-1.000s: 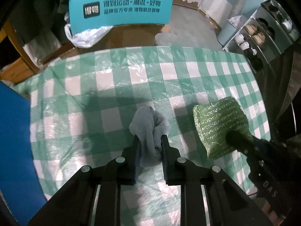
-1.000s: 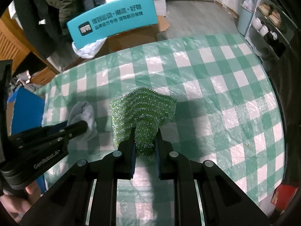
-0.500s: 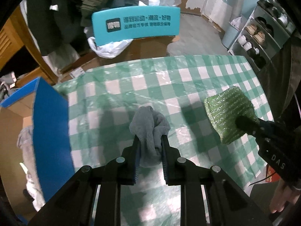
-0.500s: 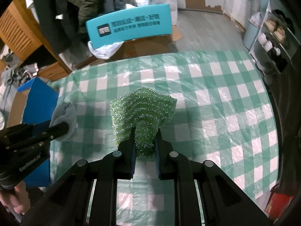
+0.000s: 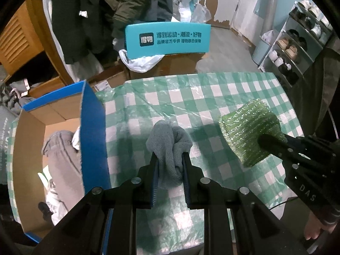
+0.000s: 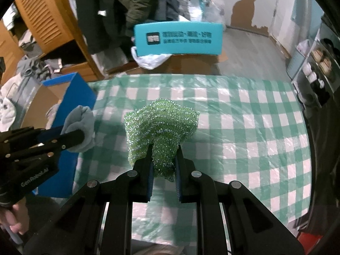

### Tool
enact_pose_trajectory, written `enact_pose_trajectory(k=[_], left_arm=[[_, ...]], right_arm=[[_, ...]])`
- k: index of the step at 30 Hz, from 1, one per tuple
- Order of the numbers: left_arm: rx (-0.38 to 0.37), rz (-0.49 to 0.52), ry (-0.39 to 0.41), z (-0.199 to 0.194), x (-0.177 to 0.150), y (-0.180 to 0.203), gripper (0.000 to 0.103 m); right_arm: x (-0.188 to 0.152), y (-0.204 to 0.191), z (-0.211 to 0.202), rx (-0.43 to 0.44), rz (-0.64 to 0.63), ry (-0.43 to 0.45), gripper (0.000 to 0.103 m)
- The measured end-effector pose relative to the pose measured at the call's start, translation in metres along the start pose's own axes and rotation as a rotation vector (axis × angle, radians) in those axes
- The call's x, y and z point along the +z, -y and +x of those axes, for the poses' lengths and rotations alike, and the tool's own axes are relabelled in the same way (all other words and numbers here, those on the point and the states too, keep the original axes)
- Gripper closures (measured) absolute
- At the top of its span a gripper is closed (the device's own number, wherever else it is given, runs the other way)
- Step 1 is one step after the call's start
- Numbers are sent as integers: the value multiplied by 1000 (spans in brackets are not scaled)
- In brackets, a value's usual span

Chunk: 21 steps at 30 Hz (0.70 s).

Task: Organize soft objects
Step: 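Lift the scrubber and grey sock and carry both toward the box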

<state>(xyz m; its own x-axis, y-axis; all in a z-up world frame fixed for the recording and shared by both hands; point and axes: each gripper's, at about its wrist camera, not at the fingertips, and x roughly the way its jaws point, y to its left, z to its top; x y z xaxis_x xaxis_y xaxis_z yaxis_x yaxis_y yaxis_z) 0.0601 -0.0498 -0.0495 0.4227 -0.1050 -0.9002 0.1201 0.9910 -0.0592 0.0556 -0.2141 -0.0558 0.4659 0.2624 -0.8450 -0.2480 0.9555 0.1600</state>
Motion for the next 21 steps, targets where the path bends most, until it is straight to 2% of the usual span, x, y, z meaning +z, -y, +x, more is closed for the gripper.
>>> enact_pose_trajectory(k=[21], left_arm=[[44,-38,96,-50,-21,-51,83]], right_arm=[[23,-74,-15,89,-99,45,89]])
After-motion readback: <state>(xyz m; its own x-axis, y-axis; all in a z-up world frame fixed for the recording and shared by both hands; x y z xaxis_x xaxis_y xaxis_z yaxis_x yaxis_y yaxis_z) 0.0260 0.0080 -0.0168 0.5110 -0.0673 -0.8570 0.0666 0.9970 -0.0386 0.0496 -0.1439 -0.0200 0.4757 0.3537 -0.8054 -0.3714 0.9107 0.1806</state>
